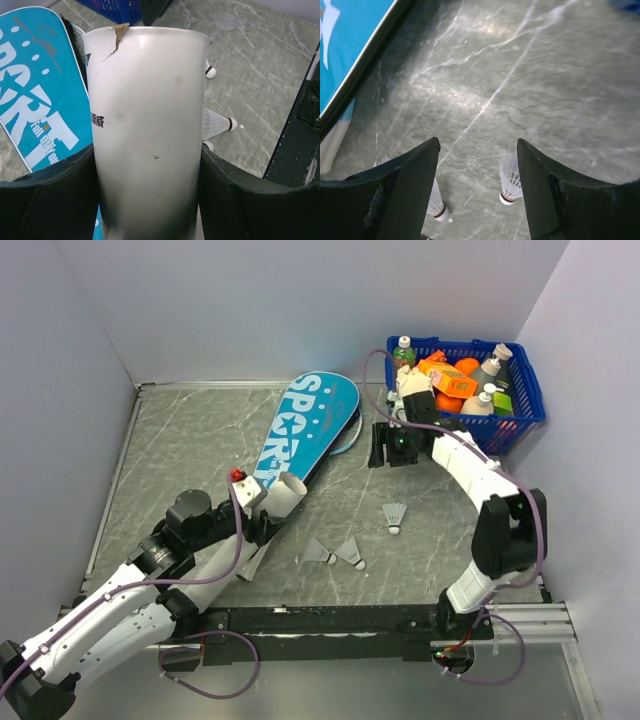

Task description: Pack up the badminton gear

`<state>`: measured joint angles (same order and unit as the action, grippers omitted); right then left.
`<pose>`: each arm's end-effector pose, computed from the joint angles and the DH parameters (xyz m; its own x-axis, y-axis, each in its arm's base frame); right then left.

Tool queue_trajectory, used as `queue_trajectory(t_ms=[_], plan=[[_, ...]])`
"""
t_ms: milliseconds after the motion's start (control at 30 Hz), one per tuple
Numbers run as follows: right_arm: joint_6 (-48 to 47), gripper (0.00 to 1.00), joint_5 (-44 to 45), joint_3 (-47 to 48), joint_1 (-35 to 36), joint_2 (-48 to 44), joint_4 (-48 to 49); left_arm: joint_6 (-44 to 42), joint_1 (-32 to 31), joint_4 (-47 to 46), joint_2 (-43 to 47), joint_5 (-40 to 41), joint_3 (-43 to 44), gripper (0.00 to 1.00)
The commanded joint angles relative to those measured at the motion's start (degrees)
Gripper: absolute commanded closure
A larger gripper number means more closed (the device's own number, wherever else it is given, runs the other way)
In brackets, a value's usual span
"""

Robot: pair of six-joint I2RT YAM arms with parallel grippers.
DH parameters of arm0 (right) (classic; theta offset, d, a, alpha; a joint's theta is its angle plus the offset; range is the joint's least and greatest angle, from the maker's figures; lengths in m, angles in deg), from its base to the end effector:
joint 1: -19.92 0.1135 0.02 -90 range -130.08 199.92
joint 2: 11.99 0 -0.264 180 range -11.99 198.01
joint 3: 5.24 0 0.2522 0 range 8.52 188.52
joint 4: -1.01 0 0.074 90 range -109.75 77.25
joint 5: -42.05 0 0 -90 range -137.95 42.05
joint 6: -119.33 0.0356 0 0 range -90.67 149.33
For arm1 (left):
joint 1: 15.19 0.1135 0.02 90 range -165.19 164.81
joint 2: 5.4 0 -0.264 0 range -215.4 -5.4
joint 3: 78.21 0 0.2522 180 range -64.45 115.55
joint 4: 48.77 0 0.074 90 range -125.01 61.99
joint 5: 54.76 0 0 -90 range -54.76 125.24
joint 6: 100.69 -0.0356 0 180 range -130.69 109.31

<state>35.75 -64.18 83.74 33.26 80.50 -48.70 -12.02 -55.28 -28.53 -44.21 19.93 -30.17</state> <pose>0.3363 0.0900 0.2752 -0.8174 -0.0835 -0.5700 -0.2948 0.9107 0.2894 0.1237 -0.1164 0.2987 -0.1270 0.1362 -0.9825 0.8226 0.5680 -0.0276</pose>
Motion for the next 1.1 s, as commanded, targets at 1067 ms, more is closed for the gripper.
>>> queue_trajectory(t_ms=[1067], plan=[[-0.3, 0.30, 1.6, -9.5, 0.5, 0.2, -7.7, 5.5, 0.0, -0.9, 3.3, 2.2, 1.0, 0.99]])
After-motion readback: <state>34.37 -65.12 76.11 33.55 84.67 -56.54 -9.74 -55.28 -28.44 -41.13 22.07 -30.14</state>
